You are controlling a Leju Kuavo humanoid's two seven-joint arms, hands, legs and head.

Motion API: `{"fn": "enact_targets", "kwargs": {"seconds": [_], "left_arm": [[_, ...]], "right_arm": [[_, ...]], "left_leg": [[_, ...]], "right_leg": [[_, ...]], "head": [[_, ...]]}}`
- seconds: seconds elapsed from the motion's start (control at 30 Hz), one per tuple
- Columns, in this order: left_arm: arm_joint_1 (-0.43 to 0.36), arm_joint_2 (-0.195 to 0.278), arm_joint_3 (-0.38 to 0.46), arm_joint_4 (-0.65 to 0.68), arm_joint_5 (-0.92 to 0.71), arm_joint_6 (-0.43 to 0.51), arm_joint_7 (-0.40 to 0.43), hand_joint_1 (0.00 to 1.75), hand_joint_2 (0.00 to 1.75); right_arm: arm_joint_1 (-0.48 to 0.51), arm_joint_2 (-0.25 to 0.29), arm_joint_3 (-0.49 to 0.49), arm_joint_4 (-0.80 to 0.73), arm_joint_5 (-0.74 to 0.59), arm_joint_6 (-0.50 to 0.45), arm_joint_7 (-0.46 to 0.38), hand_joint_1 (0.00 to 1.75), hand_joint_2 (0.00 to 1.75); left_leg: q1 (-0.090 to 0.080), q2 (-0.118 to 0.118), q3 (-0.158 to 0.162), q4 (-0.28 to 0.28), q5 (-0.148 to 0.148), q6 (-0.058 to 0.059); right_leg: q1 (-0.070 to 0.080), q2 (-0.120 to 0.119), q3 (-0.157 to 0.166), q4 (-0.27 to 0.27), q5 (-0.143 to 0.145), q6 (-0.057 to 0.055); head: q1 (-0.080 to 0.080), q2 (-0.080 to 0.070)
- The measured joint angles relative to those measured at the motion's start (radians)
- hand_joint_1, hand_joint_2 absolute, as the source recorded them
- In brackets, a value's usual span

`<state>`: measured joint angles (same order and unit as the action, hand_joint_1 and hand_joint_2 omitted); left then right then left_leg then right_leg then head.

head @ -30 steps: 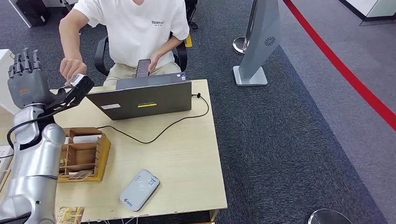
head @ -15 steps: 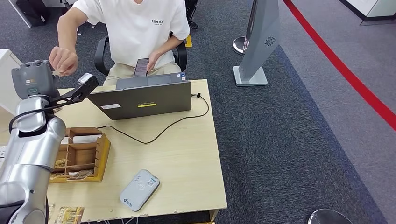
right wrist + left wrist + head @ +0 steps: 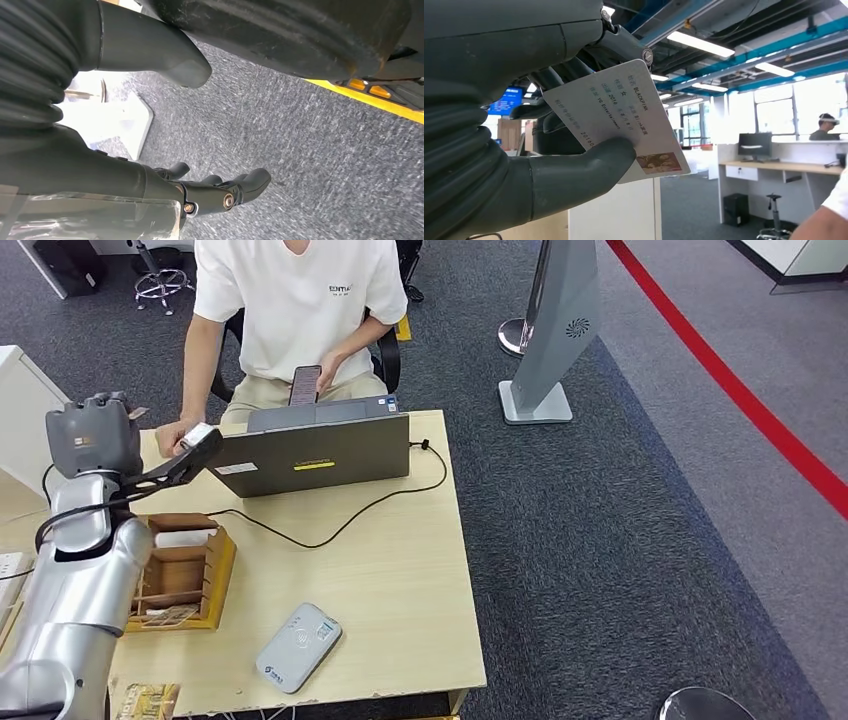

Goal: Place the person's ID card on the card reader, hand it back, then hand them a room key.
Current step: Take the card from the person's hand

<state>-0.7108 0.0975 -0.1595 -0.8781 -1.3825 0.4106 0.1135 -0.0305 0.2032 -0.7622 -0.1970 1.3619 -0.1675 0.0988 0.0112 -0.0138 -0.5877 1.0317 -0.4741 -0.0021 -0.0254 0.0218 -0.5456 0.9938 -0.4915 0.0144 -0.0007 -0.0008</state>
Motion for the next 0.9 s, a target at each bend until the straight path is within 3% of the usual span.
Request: {"fn": "enact_targets", "kwargs": {"seconds": [0.27,0.4,0.6,0.9], "left_arm": [[0.389,0.023,-0.064,-0.452,-0.051,0.089,-0.019,1.75,1.75],[0.522,0.027,-0.095,-0.597,-0.086,0.128,-0.026,1.75,1.75],[0.610,0.028,-0.136,-0.703,-0.093,0.134,-0.028,1.75,1.75],[0.725,0.033,-0.221,-0.736,-0.099,0.103,-0.045,1.75,1.75]], "right_arm": [[0.010,0.014,-0.002,0.002,-0.015,-0.033,0.014,0.00,1.75],[0.011,0.018,-0.003,0.002,-0.016,-0.039,0.015,0.00,1.75],[0.013,0.021,-0.004,0.002,-0.017,-0.048,0.015,0.00,1.75],[0.014,0.028,-0.018,0.002,-0.020,-0.052,0.025,0.00,1.75]], "left_leg": [[0.000,0.001,0.000,0.000,-0.002,0.000],[0.000,0.000,-0.001,0.000,-0.002,0.000],[0.000,0.000,0.000,0.000,-0.001,0.000],[0.000,0.000,0.000,0.000,-0.002,0.000]], "right_leg": [[0.000,0.001,-0.001,-0.001,-0.002,-0.001],[0.000,0.000,-0.001,-0.001,-0.002,-0.001],[0.000,0.000,0.000,-0.001,-0.002,-0.001],[0.000,-0.001,-0.001,0.000,-0.002,-0.001]], "head": [[0.000,0.000],[0.000,0.000],[0.000,0.000],[0.000,0.000]]}}
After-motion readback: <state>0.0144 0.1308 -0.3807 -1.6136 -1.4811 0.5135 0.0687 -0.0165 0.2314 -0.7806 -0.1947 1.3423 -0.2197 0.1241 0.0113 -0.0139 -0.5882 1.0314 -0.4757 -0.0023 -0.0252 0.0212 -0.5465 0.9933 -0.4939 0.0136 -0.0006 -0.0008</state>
